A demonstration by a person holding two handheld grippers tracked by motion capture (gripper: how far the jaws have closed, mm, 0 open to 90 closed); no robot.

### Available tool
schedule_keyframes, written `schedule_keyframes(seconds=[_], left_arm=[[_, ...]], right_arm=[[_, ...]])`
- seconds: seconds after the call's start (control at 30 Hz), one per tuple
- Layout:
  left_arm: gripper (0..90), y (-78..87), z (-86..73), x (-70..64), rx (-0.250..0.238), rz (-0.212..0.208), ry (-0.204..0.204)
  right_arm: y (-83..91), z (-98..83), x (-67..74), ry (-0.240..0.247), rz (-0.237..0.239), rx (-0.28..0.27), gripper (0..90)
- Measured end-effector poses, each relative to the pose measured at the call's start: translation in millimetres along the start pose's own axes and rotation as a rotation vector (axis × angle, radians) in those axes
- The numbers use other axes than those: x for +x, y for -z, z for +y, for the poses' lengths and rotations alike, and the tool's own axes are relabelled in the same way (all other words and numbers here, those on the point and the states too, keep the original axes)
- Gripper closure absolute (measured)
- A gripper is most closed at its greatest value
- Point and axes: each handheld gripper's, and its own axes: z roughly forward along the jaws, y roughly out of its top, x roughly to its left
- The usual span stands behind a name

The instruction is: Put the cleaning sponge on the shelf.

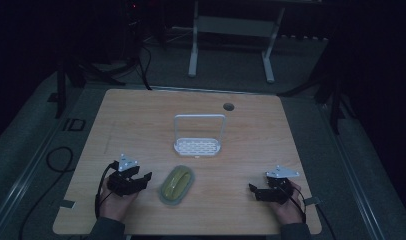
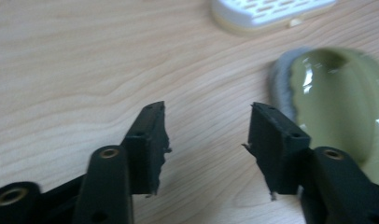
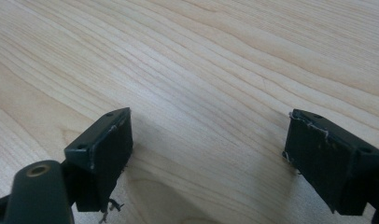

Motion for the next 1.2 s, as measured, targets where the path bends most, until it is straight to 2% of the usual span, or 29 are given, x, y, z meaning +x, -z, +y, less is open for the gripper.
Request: schedule_keyframes(seconds=[0.13, 0.27, 0.43, 0.47, 0.53, 0.67, 0.93, 1.07, 1.2], left_arm=[[57.1, 6.4, 8.2, -8.1, -0.019, -0.044, -0.023], [71.6, 11.2, 15.9, -21.6, -0.027, -0.089, -0.060], [88.5, 14.4, 21.5, -39.2, -0.011, -0.150, -0.119], [89.7, 14.7, 21.9, -41.6, -0.006, -0.163, -0.126], [90.0, 15.9, 21.9, -49.7, 0.000, -0.201, -0.144], [90.0, 14.8, 19.8, -66.1, 0.027, -0.247, -0.178], [90.0, 5.8, 14.6, -84.8, 0.059, -0.298, -0.217], [90.0, -2.4, 11.1, -89.2, 0.095, -0.296, -0.239], [90.0, -5.4, 8.4, -83.7, 0.127, -0.273, -0.238]], right_arm=[[0.0, 0.0, 0.0, 0.000, 0.000, 0.000, 14.8], [0.0, 0.0, 0.0, 0.000, 0.000, 0.000, 14.8], [0.0, 0.0, 0.0, 0.000, 0.000, 0.000, 14.9], [0.0, 0.0, 0.0, 0.000, 0.000, 0.000, 14.8], [0.0, 0.0, 0.0, 0.000, 0.000, 0.000, 14.8], [0.0, 0.0, 0.0, 0.000, 0.000, 0.000, 14.8], [0.0, 0.0, 0.0, 0.000, 0.000, 0.000, 14.8], [0.0, 0.0, 0.0, 0.000, 0.000, 0.000, 14.8], [0.0, 0.0, 0.0, 0.000, 0.000, 0.000, 14.8]])
